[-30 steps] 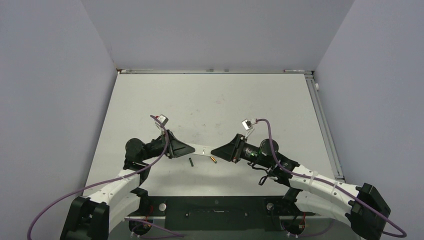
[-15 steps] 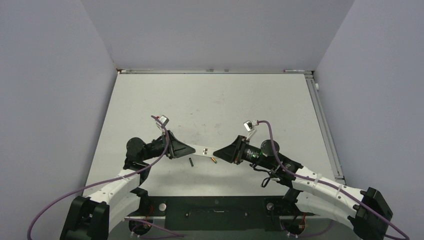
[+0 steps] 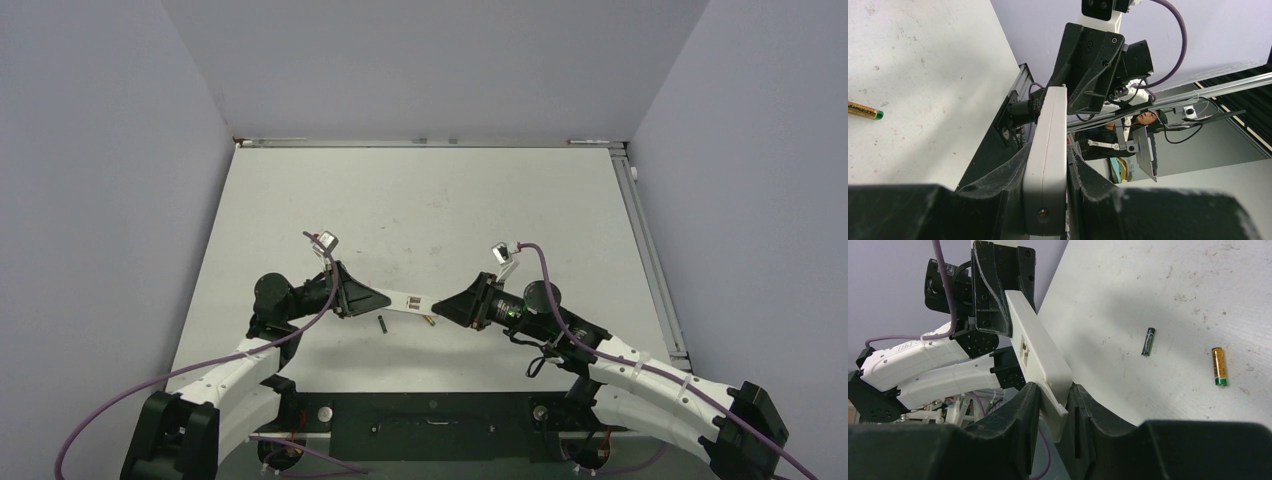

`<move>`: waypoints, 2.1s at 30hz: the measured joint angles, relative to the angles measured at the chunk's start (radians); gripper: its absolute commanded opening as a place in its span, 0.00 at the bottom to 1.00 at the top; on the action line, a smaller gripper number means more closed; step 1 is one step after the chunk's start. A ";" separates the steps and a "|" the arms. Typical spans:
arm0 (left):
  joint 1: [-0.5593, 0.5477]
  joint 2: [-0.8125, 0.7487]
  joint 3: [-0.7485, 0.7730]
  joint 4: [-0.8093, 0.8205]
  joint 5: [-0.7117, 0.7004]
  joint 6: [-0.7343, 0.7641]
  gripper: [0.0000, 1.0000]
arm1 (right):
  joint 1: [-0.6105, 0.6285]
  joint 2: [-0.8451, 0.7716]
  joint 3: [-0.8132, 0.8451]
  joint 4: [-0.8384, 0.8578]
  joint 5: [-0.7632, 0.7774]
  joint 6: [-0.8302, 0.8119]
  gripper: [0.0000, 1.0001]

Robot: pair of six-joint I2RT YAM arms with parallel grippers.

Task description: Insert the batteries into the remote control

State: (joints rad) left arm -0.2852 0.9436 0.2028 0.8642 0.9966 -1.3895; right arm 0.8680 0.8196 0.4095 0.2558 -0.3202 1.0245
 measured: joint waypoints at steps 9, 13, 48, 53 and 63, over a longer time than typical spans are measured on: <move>0.012 0.005 0.000 -0.041 -0.017 0.023 0.00 | -0.005 -0.018 0.002 -0.026 0.009 -0.020 0.08; 0.012 0.006 0.000 -0.071 -0.031 0.037 0.00 | -0.005 -0.035 0.008 -0.026 0.008 -0.026 0.09; 0.017 -0.053 0.074 -0.561 -0.143 0.310 0.00 | -0.254 0.170 0.240 -0.399 0.246 -0.262 0.08; 0.019 -0.054 0.074 -0.600 -0.153 0.331 0.00 | -0.394 0.240 0.229 -0.360 0.166 -0.253 0.08; 0.021 -0.061 0.074 -0.635 -0.156 0.354 0.00 | -0.558 0.364 0.161 -0.225 0.043 -0.185 0.08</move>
State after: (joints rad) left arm -0.2646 0.8825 0.2768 0.2295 0.8402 -1.0355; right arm 0.3103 1.1835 0.5705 0.0307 -0.2771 0.8398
